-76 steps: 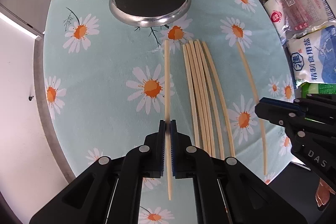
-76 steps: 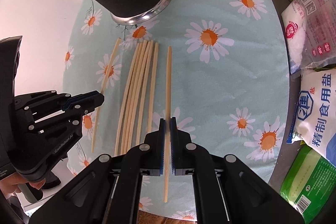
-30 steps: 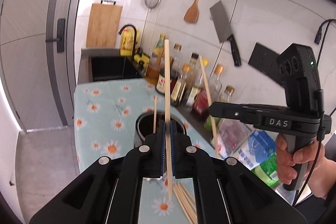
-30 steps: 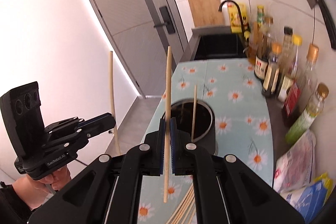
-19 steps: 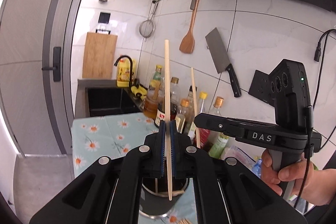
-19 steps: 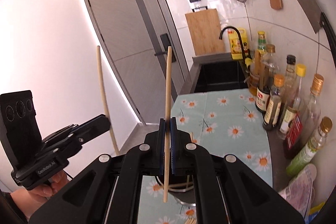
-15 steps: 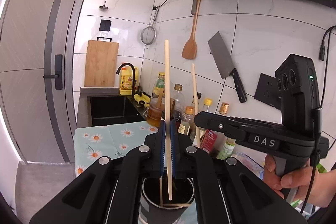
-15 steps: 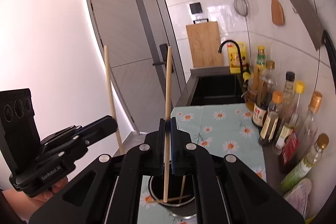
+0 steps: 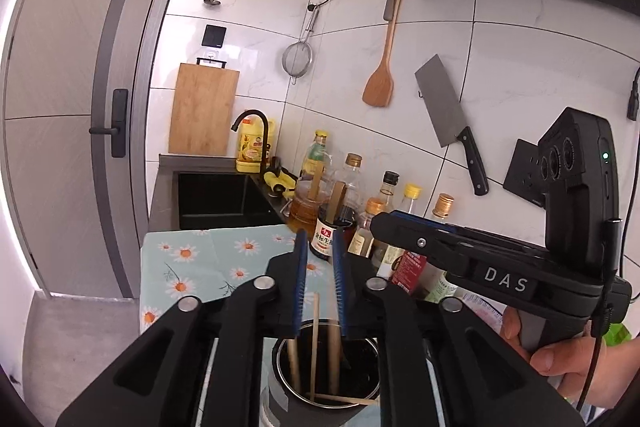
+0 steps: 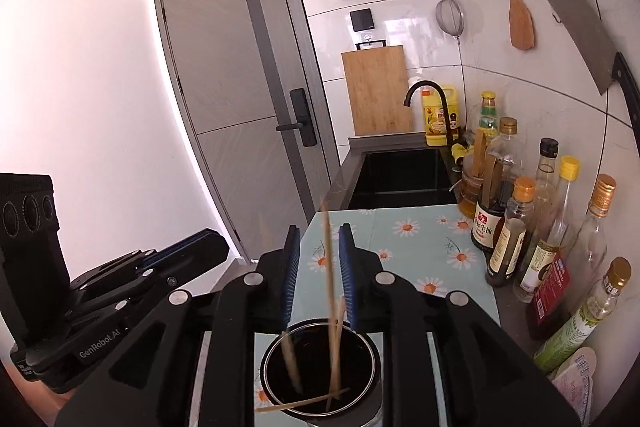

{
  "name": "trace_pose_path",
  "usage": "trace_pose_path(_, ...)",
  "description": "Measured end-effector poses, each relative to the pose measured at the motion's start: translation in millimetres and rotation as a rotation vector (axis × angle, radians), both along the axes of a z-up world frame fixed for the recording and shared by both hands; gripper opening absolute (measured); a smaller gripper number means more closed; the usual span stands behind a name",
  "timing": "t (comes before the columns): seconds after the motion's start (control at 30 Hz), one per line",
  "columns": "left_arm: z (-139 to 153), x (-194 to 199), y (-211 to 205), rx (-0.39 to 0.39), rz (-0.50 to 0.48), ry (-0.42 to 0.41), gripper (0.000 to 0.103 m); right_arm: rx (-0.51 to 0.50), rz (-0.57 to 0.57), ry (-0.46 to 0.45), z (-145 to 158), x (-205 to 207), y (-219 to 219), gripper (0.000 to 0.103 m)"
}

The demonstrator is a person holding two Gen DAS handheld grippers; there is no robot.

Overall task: Organize utensils
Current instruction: 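Open both tools to release the chopsticks into the black holder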

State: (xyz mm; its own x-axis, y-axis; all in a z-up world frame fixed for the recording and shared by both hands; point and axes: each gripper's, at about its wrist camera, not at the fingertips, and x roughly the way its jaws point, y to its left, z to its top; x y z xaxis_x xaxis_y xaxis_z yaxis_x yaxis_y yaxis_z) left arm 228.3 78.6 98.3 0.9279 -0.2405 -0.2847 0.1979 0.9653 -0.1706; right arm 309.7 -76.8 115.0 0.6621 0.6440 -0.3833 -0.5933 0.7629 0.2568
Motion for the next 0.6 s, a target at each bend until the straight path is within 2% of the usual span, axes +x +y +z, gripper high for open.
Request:
trace_pose_path(0.47, 5, -11, 2, 0.013, 0.020, 0.042, 0.014, -0.023, -0.029, 0.036, -1, -12, -15, 0.022)
trace_pose_path(0.5, 7, -13, 2, 0.017, 0.013, 0.050, 0.015, -0.024, -0.024, 0.039, 1, -15, -17, 0.022)
trace_pose_path(0.53, 9, -15, 3, 0.017, 0.001, 0.059, 0.020, -0.028, -0.020, 0.042, 3, -17, -18, 0.022)
trace_pose_path(0.57, 13, -17, 3, 0.011, -0.022, 0.072, 0.022, -0.044, -0.026, 0.043, 7, -20, -18, 0.024)
trace_pose_path(0.6, 16, -20, 4, 0.007, -0.031, 0.077, 0.022, -0.060, -0.035, 0.039, 9, -22, -19, 0.032)
